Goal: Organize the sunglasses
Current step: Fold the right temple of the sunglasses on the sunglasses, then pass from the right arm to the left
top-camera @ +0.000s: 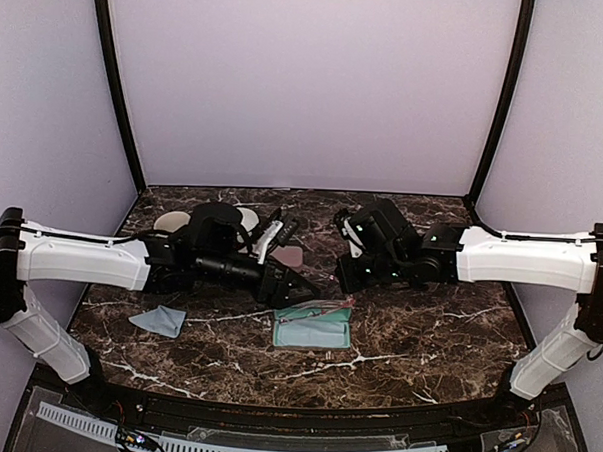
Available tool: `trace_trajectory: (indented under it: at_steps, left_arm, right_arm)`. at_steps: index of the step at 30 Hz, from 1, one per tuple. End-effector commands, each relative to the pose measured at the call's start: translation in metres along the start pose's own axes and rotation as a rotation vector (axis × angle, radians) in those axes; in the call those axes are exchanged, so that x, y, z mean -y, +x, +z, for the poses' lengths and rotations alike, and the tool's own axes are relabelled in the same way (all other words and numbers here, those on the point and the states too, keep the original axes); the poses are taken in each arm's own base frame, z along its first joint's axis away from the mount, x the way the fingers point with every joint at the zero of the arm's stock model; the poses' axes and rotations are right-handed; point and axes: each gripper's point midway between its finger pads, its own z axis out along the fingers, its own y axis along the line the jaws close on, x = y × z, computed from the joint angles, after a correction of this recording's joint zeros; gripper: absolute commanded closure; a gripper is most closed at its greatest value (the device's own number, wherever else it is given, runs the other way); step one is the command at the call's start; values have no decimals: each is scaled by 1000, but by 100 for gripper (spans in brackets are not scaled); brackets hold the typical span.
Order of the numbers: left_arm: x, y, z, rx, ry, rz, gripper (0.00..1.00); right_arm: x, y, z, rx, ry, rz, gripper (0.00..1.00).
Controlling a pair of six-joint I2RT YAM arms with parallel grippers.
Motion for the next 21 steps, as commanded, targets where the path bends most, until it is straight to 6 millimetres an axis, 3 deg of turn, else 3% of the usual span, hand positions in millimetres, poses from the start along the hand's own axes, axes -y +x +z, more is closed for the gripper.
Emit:
trace_trajectory:
  at_steps: [1,4,6,12,21]
  left_arm:
    - [-14,10,-18,13,-115,-73,14]
    - [-17,21,-26,18,-126,-154,12]
    - [-18,25,-35,51,-132,-205,12]
    - [-22,21,-59,153,-176,-273,10]
    - [-15,12,-69,214,-148,-318,3]
  right_arm:
    - [-4,-14,-3,60,7,2,100]
    - [-6,-16,-1,73,23,-11,100]
    - [-12,-32,-8,118,19,-10,100]
    - [-18,-46,-14,156,17,-2,100]
    - [-27,-59,-17,199,13,17,100]
